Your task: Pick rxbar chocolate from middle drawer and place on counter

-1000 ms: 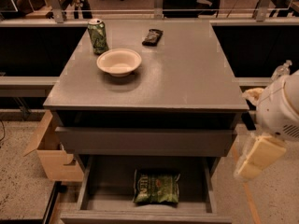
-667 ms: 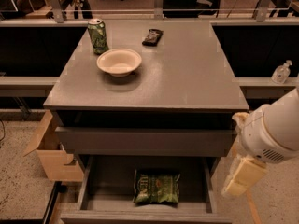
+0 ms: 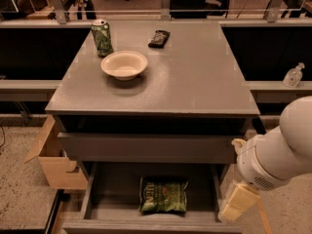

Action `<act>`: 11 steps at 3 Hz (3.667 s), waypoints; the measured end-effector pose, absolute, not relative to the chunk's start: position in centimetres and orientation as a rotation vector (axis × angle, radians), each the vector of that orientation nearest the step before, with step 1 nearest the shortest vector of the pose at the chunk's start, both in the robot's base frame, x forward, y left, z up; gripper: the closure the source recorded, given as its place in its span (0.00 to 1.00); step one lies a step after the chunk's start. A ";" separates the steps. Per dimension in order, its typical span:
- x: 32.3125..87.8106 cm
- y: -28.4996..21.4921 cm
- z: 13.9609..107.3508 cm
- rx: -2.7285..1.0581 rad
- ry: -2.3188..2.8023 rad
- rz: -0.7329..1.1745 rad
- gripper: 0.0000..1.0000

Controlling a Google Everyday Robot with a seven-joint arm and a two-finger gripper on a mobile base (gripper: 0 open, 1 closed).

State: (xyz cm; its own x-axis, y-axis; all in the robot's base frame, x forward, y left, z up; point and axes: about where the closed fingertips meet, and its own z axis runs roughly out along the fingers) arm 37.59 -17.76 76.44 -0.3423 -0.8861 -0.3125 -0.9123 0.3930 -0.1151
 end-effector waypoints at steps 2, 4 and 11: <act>37.8 -17.7 70.4 -1.551 2.376 0.176 0.00; 38.7 -16.1 61.7 -1.505 2.392 0.239 0.00; 46.7 -10.5 44.4 -1.232 2.359 0.360 0.00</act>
Offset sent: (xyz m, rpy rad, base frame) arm 0.0086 -0.0001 -0.1191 0.0370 0.0845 -0.0434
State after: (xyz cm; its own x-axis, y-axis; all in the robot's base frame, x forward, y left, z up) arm 46.65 -10.53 44.43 -0.4989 -0.7054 -0.5034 -0.8236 0.5668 0.0220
